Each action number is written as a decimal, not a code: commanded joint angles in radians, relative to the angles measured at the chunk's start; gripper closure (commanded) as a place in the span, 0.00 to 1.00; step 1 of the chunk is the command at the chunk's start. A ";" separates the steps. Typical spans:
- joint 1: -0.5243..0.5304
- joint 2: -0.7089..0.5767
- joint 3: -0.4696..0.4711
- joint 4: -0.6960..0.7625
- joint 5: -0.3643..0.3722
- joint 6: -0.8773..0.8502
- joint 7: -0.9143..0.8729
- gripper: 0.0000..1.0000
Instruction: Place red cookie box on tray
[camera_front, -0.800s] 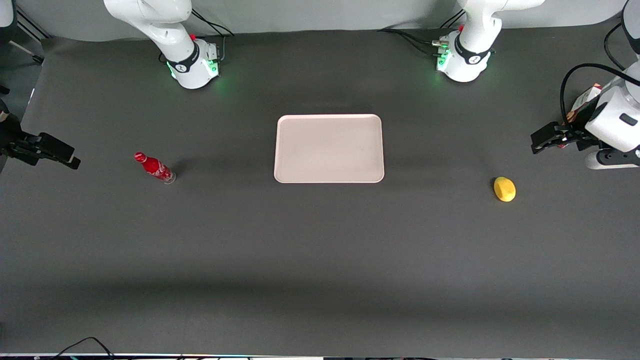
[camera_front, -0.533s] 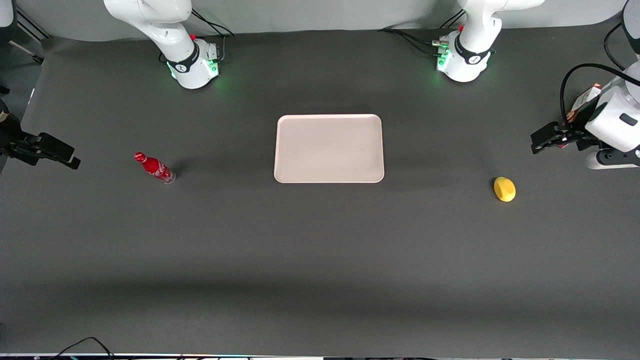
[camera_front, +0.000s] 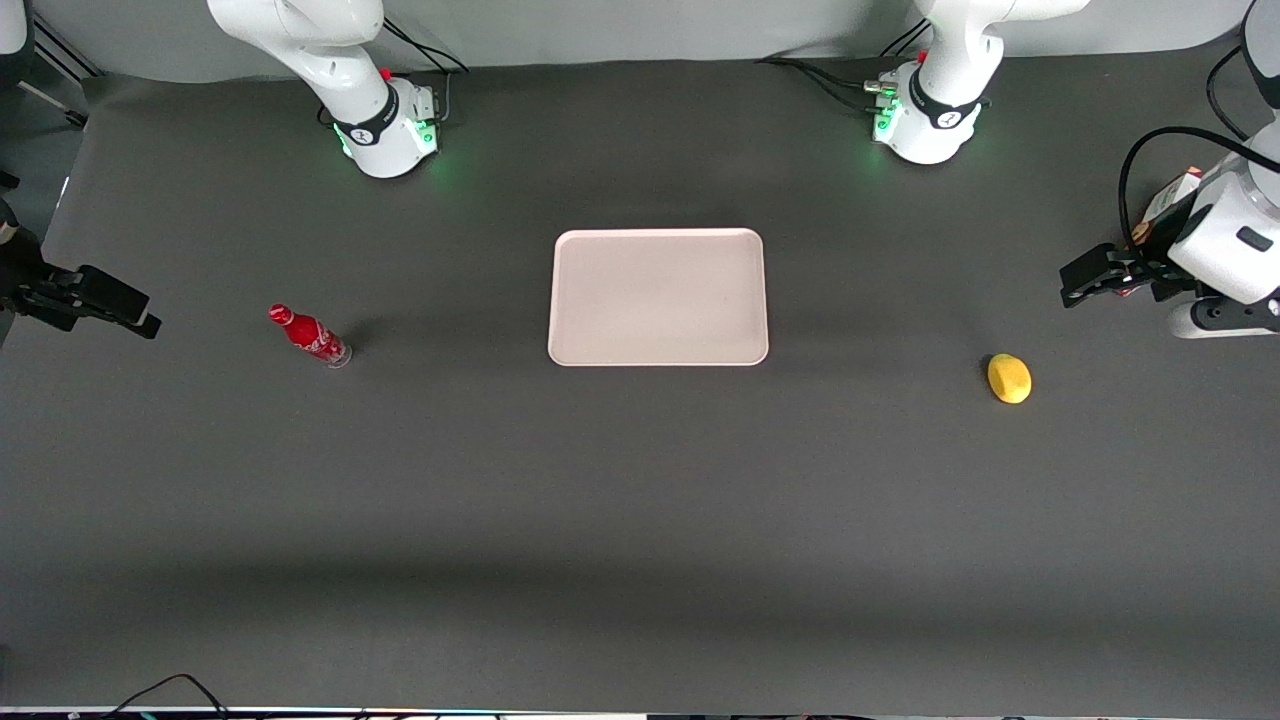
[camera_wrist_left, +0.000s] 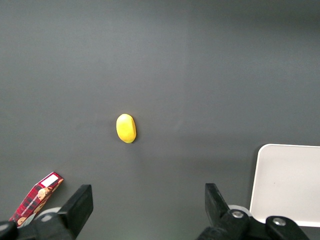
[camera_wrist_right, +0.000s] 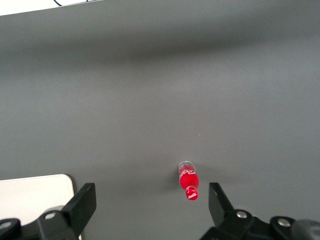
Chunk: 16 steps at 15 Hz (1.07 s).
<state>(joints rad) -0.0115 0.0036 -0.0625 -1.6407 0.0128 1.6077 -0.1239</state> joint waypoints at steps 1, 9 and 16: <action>-0.005 0.012 0.000 0.024 -0.008 -0.009 0.012 0.00; 0.001 0.024 -0.003 0.027 -0.014 -0.008 0.012 0.00; -0.008 0.024 -0.003 0.035 -0.002 -0.029 0.017 0.00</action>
<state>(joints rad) -0.0133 0.0149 -0.0702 -1.6379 0.0117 1.6073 -0.1233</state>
